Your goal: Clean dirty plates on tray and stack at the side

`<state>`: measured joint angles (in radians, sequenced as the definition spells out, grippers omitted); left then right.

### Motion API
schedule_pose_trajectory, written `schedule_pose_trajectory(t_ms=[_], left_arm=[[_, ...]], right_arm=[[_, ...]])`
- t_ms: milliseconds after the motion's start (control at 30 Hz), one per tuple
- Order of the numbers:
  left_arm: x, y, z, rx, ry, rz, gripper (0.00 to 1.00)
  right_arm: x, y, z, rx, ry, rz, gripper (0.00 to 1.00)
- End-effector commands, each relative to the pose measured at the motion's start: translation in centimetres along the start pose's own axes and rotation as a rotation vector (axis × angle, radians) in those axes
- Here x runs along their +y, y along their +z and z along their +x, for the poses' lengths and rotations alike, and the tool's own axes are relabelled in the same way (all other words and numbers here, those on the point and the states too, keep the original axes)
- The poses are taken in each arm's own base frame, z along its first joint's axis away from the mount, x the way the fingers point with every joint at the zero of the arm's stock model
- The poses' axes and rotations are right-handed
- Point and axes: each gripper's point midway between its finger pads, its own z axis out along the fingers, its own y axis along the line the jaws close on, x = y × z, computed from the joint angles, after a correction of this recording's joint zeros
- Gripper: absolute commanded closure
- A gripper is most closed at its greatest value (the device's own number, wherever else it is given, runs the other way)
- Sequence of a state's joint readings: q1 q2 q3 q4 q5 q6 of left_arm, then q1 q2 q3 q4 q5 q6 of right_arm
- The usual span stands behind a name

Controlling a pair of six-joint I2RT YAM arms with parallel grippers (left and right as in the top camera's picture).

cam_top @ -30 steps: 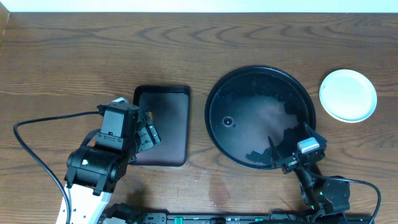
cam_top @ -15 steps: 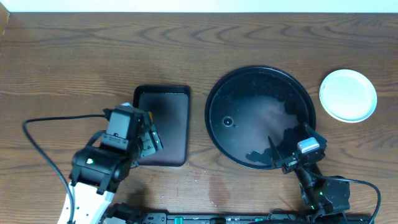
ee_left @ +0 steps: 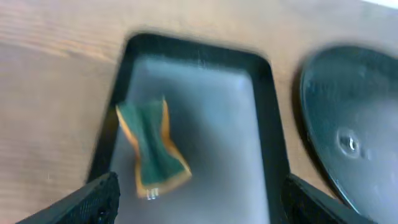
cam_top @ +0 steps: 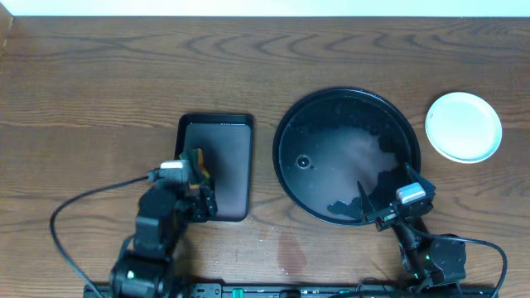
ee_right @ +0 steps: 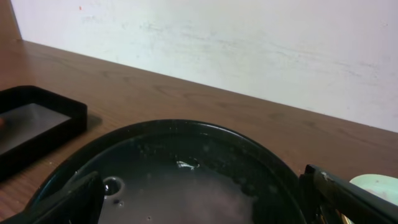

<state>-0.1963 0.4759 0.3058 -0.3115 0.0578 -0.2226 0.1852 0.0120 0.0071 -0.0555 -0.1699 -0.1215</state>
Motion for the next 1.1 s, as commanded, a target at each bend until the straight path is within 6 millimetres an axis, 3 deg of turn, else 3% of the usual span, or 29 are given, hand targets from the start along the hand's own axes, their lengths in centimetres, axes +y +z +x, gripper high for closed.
schedule_pose_trajectory(t_ms=[0,200,400,633,1067], left_arm=[[1.4,0.4,0.4,-0.097,0.017,-0.006,0.17],[2.7,1.0,0.0,-0.297,0.003,-0.001,0.17],[2.7,-0.2,-1.4,-0.375,0.029,-0.009,0.16],[3.8,-0.7,-1.7,-0.399,0.033,-0.054,0.16],[3.6,-1.3,-2.4,-0.439,0.1,-0.061,0.17]], right_arm=[[-0.3,0.0,0.1,0.002,-0.01,0.014,0.01],[-0.3,0.0,0.1,0.002,-0.01,0.014,0.01],[-0.3,0.0,0.1,0.002,-0.01,0.014,0.01],[-0.3,0.0,0.1,0.002,-0.01,0.014,0.01],[-0.3,0.0,0.1,0.002,-0.01,0.014,0.01]])
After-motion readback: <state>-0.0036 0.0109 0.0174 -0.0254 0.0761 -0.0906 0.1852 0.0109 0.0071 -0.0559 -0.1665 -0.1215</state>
